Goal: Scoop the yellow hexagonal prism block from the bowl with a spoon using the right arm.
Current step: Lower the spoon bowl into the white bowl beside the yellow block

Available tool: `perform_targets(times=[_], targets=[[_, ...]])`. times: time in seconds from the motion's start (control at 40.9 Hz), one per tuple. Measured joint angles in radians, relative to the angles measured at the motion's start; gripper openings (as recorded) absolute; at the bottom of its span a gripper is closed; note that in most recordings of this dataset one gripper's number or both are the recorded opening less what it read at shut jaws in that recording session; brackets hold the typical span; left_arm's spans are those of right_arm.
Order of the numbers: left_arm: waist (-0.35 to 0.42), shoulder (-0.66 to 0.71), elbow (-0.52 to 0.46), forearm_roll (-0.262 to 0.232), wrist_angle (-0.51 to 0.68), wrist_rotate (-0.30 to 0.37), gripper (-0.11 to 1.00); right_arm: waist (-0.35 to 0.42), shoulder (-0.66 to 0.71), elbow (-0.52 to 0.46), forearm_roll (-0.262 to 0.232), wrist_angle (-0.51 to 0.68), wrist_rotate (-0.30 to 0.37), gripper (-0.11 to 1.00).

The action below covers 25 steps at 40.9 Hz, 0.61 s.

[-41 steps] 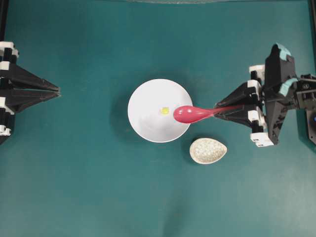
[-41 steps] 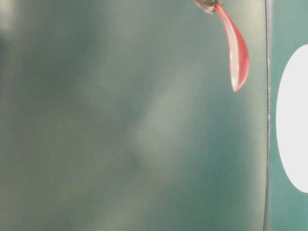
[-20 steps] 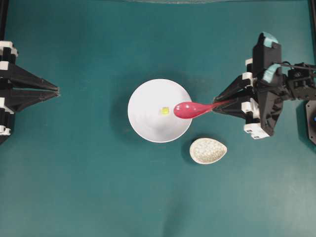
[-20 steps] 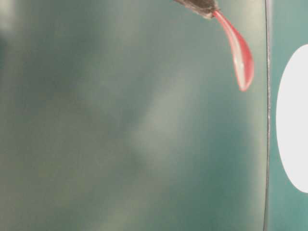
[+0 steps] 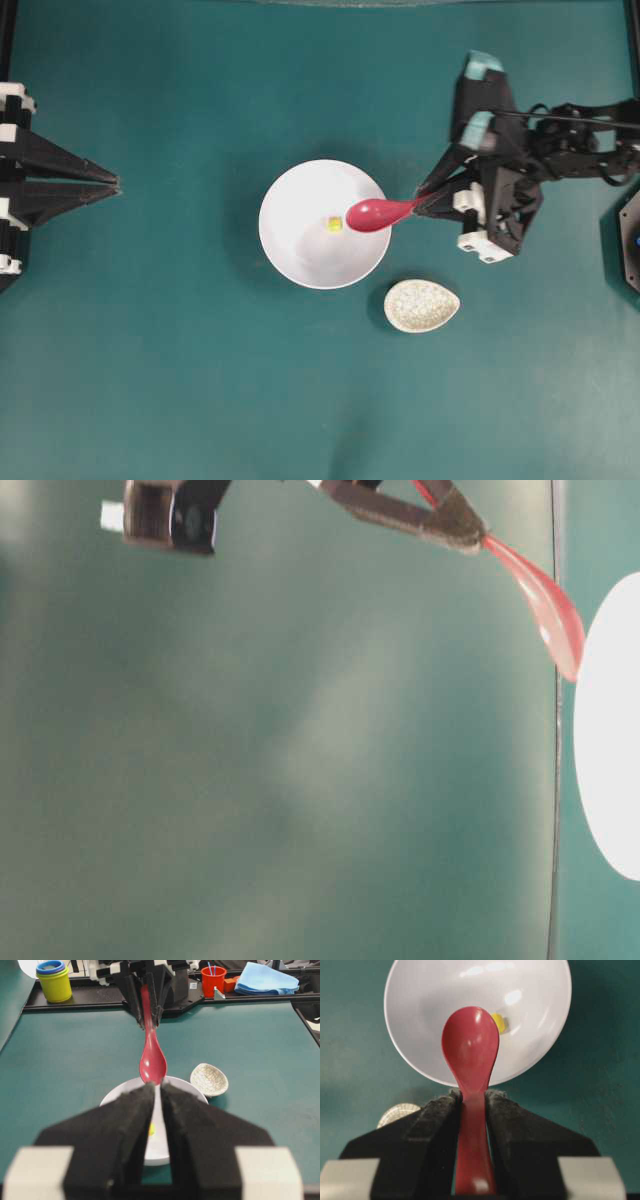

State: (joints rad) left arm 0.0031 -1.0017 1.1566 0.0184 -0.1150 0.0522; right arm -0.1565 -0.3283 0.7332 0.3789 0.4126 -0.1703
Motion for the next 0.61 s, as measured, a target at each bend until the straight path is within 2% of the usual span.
perform_targets(times=[0.343, 0.612], targets=[[-0.002, 0.000, 0.000, 0.000, 0.000, 0.000, 0.14, -0.031, 0.127, -0.150, -0.037, 0.210, 0.006, 0.25], [-0.002, 0.002, 0.000, 0.000, 0.002, 0.002, 0.14, -0.031, 0.202, -0.241, -0.075, 0.316, 0.034, 0.25]])
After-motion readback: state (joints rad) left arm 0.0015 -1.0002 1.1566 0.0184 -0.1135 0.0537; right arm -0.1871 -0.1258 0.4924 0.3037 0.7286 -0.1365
